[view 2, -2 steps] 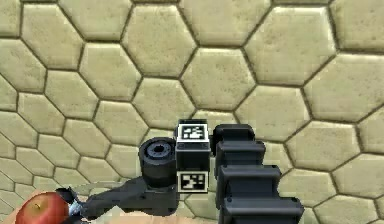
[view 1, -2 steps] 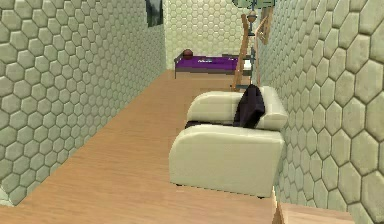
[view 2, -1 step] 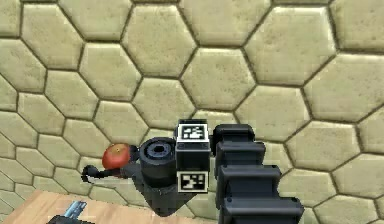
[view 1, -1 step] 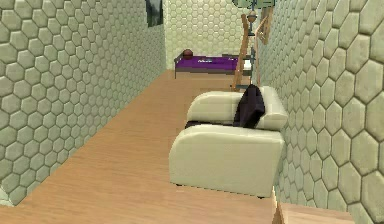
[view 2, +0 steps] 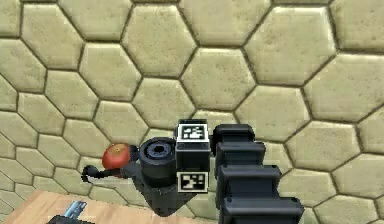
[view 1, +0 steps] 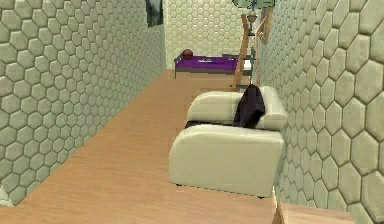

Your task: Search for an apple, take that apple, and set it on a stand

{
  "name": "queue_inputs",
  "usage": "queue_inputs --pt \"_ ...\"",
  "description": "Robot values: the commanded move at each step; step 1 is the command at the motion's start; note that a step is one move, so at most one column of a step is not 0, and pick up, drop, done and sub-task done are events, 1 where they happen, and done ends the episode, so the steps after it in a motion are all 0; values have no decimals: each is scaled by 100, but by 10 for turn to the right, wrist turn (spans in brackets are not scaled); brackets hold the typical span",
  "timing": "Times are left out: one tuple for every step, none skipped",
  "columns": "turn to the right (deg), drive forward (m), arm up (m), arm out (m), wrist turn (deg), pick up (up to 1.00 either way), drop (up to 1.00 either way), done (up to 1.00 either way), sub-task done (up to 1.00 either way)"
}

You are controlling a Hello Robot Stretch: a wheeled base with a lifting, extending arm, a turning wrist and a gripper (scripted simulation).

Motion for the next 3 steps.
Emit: queue_inputs --pt "0 0 0 0 0 0 100 0 0" --pt "0 0 0 -6 0 0 0 0 0" --pt "0 0 0 0 0 0 0 100 0"
